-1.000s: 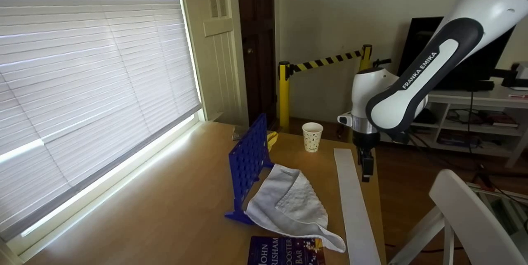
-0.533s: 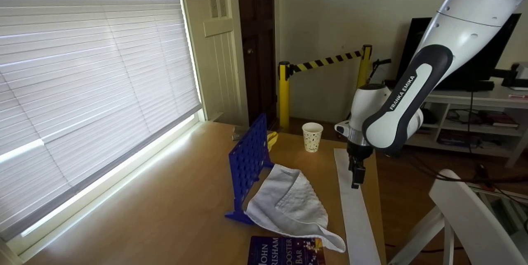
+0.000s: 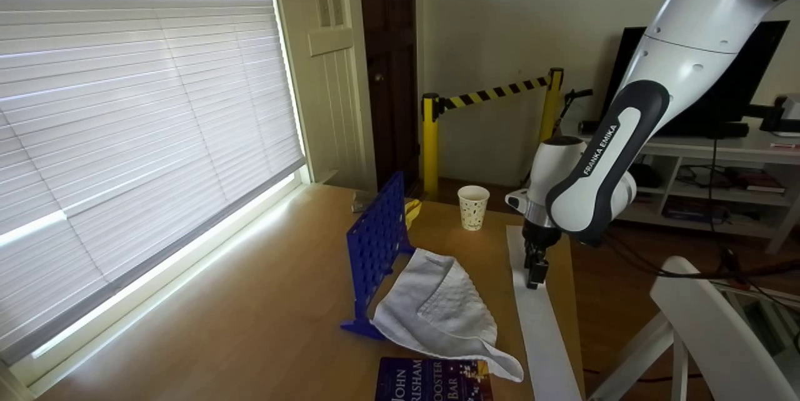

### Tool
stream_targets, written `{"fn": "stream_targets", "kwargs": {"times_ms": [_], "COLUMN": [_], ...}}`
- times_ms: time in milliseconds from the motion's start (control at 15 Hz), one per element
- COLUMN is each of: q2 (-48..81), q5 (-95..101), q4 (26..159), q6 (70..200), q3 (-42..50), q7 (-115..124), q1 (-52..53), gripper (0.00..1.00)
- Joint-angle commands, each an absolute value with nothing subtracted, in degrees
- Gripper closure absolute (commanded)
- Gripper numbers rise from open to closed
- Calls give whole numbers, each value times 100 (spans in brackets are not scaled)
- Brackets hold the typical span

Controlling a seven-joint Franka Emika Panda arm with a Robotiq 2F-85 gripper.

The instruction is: Put the long white strip behind the blue object

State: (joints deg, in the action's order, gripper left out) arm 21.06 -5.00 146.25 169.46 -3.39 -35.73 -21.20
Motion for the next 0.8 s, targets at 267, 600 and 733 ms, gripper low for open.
{"fn": "stream_targets", "kwargs": {"times_ms": [267, 600, 733], "q2": [2196, 1409, 997], "q5": [-347, -810, -1282], "q4": [14543, 14801, 14844], "q6": [17065, 16935, 16783], "q3": [-574, -1266, -1740], "q7": [-3669, -3721, -3858], "q1": [-2376, -2651, -2874], "gripper": [67, 98, 100]}}
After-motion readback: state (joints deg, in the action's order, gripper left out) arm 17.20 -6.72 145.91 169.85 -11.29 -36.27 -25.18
